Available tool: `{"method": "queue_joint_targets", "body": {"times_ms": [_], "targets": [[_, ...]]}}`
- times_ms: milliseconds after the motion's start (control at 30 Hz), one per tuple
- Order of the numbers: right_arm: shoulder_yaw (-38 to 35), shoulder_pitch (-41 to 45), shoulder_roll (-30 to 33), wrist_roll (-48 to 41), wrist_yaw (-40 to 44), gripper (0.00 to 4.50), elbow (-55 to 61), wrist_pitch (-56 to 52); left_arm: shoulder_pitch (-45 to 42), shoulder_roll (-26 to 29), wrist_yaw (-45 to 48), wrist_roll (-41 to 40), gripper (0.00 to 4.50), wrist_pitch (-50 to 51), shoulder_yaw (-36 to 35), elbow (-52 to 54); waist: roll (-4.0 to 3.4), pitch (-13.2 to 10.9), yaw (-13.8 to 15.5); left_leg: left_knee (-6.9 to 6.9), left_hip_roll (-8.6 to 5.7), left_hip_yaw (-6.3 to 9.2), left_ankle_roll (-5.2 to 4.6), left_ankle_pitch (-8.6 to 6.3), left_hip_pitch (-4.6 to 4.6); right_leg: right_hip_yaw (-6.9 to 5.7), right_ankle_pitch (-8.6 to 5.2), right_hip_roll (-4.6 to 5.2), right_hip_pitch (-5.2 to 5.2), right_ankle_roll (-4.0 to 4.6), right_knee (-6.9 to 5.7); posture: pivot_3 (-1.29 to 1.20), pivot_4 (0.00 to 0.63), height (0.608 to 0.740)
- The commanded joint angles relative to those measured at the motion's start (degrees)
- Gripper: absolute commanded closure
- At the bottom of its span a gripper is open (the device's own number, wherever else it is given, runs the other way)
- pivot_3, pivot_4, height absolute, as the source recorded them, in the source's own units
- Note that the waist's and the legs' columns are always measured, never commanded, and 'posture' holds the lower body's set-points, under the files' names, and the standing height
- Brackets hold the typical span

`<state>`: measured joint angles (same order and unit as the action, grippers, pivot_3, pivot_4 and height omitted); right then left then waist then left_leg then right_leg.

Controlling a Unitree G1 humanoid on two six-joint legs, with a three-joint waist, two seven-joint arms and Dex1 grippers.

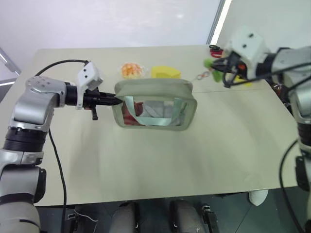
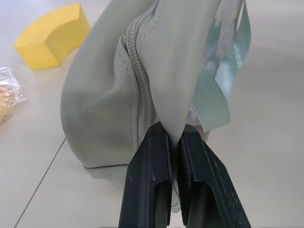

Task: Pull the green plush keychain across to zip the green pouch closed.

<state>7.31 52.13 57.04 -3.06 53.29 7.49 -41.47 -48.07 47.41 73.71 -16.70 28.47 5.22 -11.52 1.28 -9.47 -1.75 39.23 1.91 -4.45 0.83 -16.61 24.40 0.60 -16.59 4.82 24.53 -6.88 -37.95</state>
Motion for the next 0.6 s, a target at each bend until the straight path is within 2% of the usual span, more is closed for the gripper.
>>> {"method": "queue_joint_targets", "body": {"times_ms": [33, 100, 233, 433, 600], "targets": [[-1.8, -6.4, 5.5, 5.6, -2.7, 4.46, 1.5, 3.8, -0.7, 0.9, 0.2, 0.2, 4.5, -0.4, -1.1, 0.2, 0.0, 0.0, 0.4, 0.01, 0.0, -0.02, 0.0, 0.0, 0.0, 0.04, 0.0, 0.0, 0.0, 0.0, 0.0, 0.0, 0.15, 0.74], [-2.2, -11.4, 5.2, 5.8, -4.0, 4.46, 2.5, 3.8, -0.5, 0.9, 0.2, 0.1, 4.5, -0.3, -1.1, 0.4, 0.0, 0.0, 0.6, 0.01, 0.0, -0.02, 0.0, 0.0, -0.02, 0.07, 0.0, -0.01, 0.0, 0.0, 0.01, 0.0, 0.15, 0.74], [-2.3, -20.5, -4.6, 2.8, -9.2, 4.46, 4.2, 0.7, -0.2, 0.6, -0.1, 0.0, 4.5, 0.0, -1.0, 0.7, 0.01, 0.0, 0.6, 0.02, 0.04, -0.02, 0.0, 0.0, -0.05, 0.11, 0.0, -0.06, 0.0, 0.0, 0.0, 0.0, 0.15, 0.74], [1.9, -24.9, -15.2, 4.3, -13.8, 4.46, 2.6, 1.3, 0.2, 0.7, -0.3, -0.3, 4.5, 0.7, -0.9, 1.8, 0.01, 0.0, 0.7, 0.03, 0.03, 0.0, 0.01, 0.01, -0.05, 0.12, 0.0, -0.06, 0.0, 0.0, 0.0, 0.0, 0.15, 0.74], [6.0, -26.4, -15.4, 7.2, -13.4, 4.46, 1.9, 4.2, 0.3, 0.9, -0.3, -0.3, 4.5, 1.1, -1.1, 2.4, 0.01, 0.0, 0.7, 0.03, 0.02, 0.01, 0.01, 0.01, -0.05, 0.11, 0.0, -0.07, -0.02, 0.0, 0.0, 0.0, 0.15, 0.74]]}}
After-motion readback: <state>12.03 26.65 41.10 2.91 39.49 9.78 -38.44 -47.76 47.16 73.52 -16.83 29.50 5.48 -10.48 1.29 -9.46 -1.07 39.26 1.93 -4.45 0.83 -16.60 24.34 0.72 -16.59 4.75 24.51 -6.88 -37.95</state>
